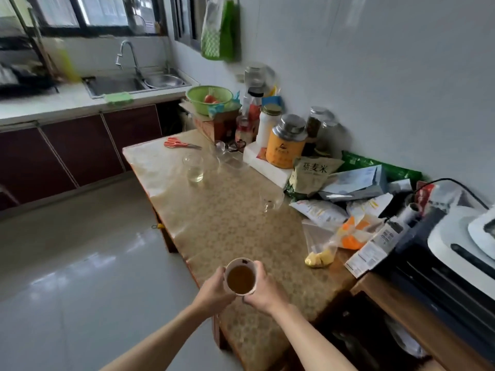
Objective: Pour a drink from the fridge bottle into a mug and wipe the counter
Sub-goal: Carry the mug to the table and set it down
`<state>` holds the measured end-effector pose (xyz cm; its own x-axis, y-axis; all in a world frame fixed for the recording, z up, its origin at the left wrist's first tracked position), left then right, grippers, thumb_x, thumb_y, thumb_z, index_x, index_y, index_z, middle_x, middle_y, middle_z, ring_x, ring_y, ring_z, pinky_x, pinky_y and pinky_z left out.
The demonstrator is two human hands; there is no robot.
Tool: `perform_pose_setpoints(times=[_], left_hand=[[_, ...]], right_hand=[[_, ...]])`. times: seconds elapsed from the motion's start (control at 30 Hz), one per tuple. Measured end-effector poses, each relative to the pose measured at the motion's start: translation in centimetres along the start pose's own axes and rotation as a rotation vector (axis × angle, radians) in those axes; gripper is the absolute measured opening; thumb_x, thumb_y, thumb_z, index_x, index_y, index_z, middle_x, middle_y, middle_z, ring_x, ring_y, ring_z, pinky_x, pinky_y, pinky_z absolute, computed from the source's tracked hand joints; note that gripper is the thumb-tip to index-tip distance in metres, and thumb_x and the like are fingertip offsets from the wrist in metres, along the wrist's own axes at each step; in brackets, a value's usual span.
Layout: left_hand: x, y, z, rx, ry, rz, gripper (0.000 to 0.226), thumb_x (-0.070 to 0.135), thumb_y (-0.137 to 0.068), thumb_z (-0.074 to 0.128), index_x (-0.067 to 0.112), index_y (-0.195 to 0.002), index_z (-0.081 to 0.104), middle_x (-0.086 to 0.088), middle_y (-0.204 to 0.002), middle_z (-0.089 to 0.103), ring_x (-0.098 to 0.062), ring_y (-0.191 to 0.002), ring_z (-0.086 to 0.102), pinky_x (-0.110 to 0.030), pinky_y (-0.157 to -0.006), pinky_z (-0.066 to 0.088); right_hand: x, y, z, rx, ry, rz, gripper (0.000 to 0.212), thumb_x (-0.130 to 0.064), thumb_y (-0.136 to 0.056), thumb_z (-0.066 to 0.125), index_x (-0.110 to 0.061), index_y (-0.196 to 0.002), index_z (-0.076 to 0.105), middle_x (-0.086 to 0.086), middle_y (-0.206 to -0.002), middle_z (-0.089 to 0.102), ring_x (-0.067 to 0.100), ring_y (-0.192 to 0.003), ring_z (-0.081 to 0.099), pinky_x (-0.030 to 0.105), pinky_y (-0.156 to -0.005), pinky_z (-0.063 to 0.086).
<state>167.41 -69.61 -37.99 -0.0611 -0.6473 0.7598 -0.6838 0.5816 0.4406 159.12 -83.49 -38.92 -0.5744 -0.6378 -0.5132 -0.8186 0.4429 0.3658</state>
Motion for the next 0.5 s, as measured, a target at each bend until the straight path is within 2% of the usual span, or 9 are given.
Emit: perform_pose_setpoints(times=[0.1, 0.23, 0.37, 0.5], left_hand=[[1.0, -4.4, 0.3, -0.001, -0.017, -0.028, 0.044, 0.023, -0.065, 0.061, 0.026, -0.107, 0.047, 0.006, -0.09, 0.063, -0.015, -0.078, 0.065, -0.038, -0.068, 0.055], [1.8, -9.1, 1.1, -0.015, -0.042, -0.045, 0.038, 0.019, -0.073, 0.064, 0.027, -0.107, 0.047, 0.007, -0.092, 0.063, -0.011, -0.08, 0.064, -0.031, -0.068, 0.053], [1.9, -11.3, 1.6, -0.071, -0.078, -0.065, 0.036, 0.018, -0.074, 0.066, 0.032, -0.099, 0.044, 0.008, -0.089, 0.063, -0.008, -0.076, 0.063, -0.025, -0.062, 0.048], [1.6, -12.4, 1.6, -0.086, -0.106, -0.058, 0.04, 0.023, -0.07, 0.068, 0.031, -0.104, 0.048, 0.006, -0.09, 0.067, -0.008, -0.078, 0.064, -0.026, -0.069, 0.049]], right_hand=[[0.9, -4.1, -1.4, -0.02, -0.015, 0.018, 0.087, -0.04, -0.073, 0.075, -0.03, -0.145, 0.028, 0.002, -0.131, 0.062, 0.026, -0.114, 0.063, 0.034, -0.084, 0.051], [2.1, -8.0, -2.6, -0.033, -0.063, 0.025, 0.087, -0.056, -0.07, 0.072, -0.033, -0.142, 0.028, 0.001, -0.133, 0.061, 0.026, -0.115, 0.063, 0.036, -0.089, 0.052], [3.3, -9.7, -3.1, -0.069, -0.049, 0.039, 0.079, -0.04, -0.077, 0.075, -0.028, -0.143, 0.031, 0.006, -0.137, 0.058, 0.03, -0.121, 0.059, 0.036, -0.092, 0.049], [4.2, -10.5, -2.9, -0.083, -0.031, 0.044, 0.083, -0.039, -0.078, 0.075, -0.029, -0.144, 0.027, 0.007, -0.138, 0.056, 0.032, -0.12, 0.059, 0.037, -0.091, 0.05]])
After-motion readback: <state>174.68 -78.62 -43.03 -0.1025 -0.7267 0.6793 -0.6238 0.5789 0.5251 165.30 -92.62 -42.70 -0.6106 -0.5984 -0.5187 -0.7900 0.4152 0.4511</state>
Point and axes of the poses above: each hand's wrist, its own y-axis away from the middle knuckle, its own z-axis out of the palm, x = y × z, the point moved 1 cm from there along -y, towards the middle knuckle
